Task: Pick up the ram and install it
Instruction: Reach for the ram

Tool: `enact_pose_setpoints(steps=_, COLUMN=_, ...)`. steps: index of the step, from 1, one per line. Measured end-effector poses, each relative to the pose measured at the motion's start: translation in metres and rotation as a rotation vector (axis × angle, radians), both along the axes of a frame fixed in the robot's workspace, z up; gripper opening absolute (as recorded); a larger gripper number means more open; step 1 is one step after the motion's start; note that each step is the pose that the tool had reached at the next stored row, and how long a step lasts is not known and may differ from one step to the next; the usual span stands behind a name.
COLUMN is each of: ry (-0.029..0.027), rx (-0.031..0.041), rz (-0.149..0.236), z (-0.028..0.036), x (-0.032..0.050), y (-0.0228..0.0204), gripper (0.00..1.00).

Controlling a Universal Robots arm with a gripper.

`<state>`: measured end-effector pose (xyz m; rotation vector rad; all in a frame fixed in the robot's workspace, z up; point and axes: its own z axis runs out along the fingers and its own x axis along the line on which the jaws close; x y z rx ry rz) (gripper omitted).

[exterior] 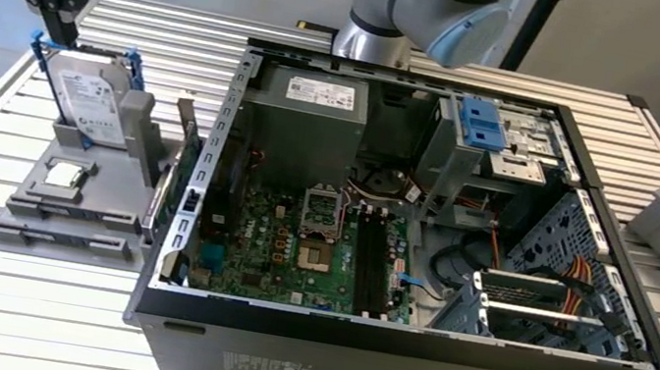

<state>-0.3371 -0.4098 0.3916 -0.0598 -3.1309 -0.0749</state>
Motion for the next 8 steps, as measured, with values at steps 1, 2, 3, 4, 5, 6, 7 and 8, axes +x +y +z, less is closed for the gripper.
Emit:
enact_pose_setpoints(steps=1, ry=0.0, rx=0.0, rz=0.0, z=0.0, x=0.0, y=-0.0015, gripper=0.0)
enact_pose_setpoints(steps=2, ry=0.0, rx=0.0, rz=0.0, z=-0.0001, x=0.0, y=-0.0031, gripper=0.0)
enact_pose_setpoints(steps=3, ry=0.0002, rx=0.0, rz=0.0, z=-0.0002, x=0.0, y=-0.0045, gripper=0.0)
enact_pose_setpoints(steps=4, ry=0.0002, rx=0.0, rz=0.0, z=-0.0003, x=-0.0001, y=-0.0057, gripper=0.0)
enact_pose_setpoints(steps=5, ry=0.0006, rx=0.0, rz=0.0, z=-0.0004, x=-0.0002, y=-0.0069, gripper=0.0)
enact_pose_setpoints(steps=6, ry=0.0007, rx=0.0, rz=0.0, z=-0.0005, x=-0.0003, y=-0.0082, gripper=0.0)
enact_pose_setpoints(steps=7, ry=0.0007, rx=0.0001, rz=0.0, z=-0.0007, x=-0.0005, y=-0.0096, gripper=0.0)
enact_pose_setpoints(steps=8, ry=0.0009, rx=0.0, rz=0.0, z=-0.0008, x=-0.0007, y=-0.0111, gripper=0.0)
